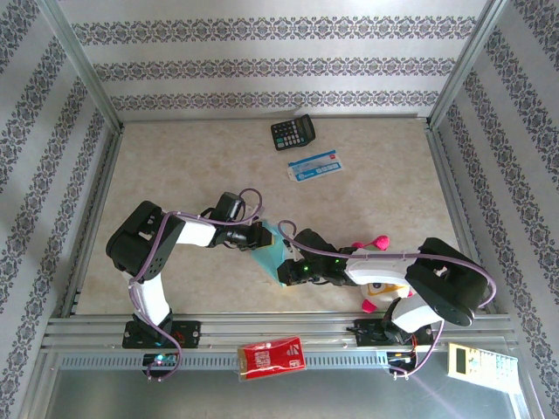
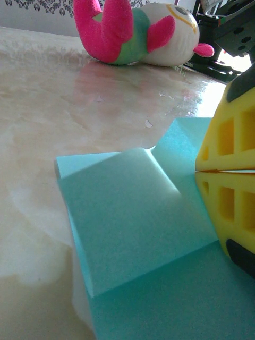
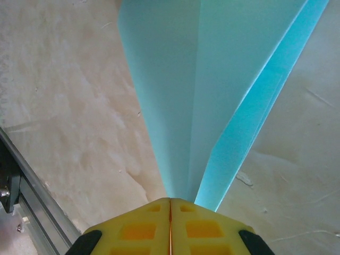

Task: Fold a paper plane with a square sheet of paper (pick it up from the middle)
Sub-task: Fourth fold the wing at the center of the table.

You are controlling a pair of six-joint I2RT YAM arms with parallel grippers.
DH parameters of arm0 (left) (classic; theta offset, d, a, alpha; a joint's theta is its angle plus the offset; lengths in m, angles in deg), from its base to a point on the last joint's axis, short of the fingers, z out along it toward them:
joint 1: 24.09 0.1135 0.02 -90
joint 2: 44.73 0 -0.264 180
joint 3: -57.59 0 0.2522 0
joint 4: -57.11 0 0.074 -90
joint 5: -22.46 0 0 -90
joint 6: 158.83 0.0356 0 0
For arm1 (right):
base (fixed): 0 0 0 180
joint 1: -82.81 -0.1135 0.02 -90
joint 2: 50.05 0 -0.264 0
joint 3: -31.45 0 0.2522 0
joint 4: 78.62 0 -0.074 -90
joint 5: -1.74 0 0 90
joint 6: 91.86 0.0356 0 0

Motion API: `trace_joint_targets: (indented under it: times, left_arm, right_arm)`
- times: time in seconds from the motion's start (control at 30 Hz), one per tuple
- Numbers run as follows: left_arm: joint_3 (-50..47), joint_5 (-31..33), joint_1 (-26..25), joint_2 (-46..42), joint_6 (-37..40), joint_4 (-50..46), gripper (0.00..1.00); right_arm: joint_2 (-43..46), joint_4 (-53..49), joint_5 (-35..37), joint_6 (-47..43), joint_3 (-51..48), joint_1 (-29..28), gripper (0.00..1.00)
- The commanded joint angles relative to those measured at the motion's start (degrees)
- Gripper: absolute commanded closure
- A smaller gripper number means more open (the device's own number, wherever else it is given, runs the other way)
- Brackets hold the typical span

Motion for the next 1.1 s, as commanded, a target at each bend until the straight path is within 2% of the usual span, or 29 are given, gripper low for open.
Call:
trace_joint_targets:
  times: [0.0,1.07]
  left_arm:
    - [-1.45,5.45,0.64,2.03,2.64,-4.49,0.89]
    - [-1.36,5.61,0.62,1.92,2.82,-4.88,0.89]
  right_arm:
    - [-0.5,-0.64,1.36,-0.55,-0.49,0.47,0.92]
    - [-2.61,0.43,0.72,-0.44,-0.59,0.86,0.92]
